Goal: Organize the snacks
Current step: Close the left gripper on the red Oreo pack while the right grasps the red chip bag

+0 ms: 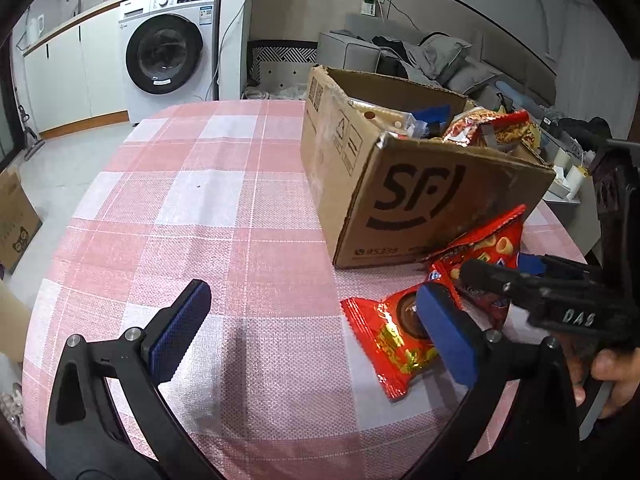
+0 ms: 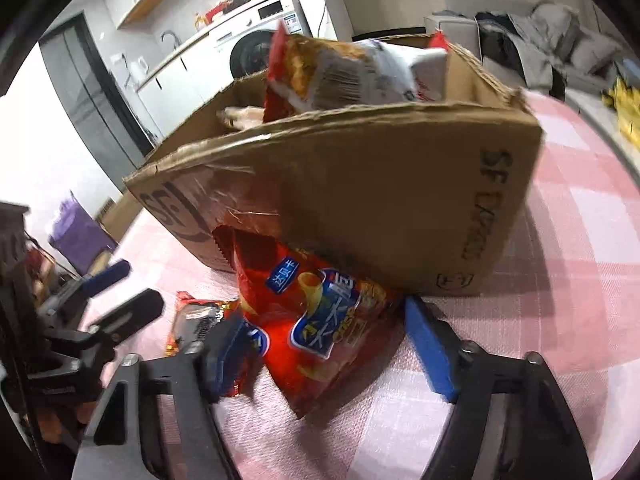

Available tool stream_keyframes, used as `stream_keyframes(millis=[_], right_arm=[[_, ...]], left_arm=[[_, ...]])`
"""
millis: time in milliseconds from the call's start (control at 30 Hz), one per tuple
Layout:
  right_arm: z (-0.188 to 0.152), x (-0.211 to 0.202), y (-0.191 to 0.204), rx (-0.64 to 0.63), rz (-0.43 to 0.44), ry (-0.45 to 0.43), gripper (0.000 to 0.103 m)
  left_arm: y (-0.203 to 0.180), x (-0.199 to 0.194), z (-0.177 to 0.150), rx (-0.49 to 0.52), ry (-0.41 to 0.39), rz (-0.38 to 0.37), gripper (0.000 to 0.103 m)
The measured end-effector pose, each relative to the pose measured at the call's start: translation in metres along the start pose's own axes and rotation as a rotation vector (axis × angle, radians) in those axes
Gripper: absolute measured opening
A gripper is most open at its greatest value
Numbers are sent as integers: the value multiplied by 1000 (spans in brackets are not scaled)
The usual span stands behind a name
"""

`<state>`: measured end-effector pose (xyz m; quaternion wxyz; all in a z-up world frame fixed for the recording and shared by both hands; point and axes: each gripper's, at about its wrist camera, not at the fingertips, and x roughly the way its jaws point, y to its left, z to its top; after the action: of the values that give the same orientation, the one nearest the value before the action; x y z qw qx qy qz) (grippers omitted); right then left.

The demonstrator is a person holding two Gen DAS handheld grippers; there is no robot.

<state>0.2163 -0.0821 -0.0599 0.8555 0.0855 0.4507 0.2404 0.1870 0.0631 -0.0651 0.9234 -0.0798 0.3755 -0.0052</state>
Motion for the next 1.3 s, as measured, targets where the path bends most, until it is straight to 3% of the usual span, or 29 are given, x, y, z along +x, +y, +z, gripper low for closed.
stream_keyframes(millis=[100, 367, 767, 967, 1167, 1300], right_arm=[[-1, -6, -12, 36, 33, -6, 62], [-16, -34, -17, 27, 23, -47, 61], [-28, -74, -22, -3, 24, -139, 61], [-35, -82, -28, 27, 20, -149, 61], [-36, -85, -30, 46, 40, -151, 61], [-36, -85, -32, 49, 39, -151, 61]], left_arm=[[-1, 0, 0, -1, -1, -2, 102], [-6, 2, -4, 28, 12, -14, 102], [-25, 6, -10, 25, 87, -168, 102], [-38, 9, -15, 37, 118, -169, 102], [-57, 20, -22, 85, 172, -97, 102], [-63, 19, -24, 99, 166, -110, 99]])
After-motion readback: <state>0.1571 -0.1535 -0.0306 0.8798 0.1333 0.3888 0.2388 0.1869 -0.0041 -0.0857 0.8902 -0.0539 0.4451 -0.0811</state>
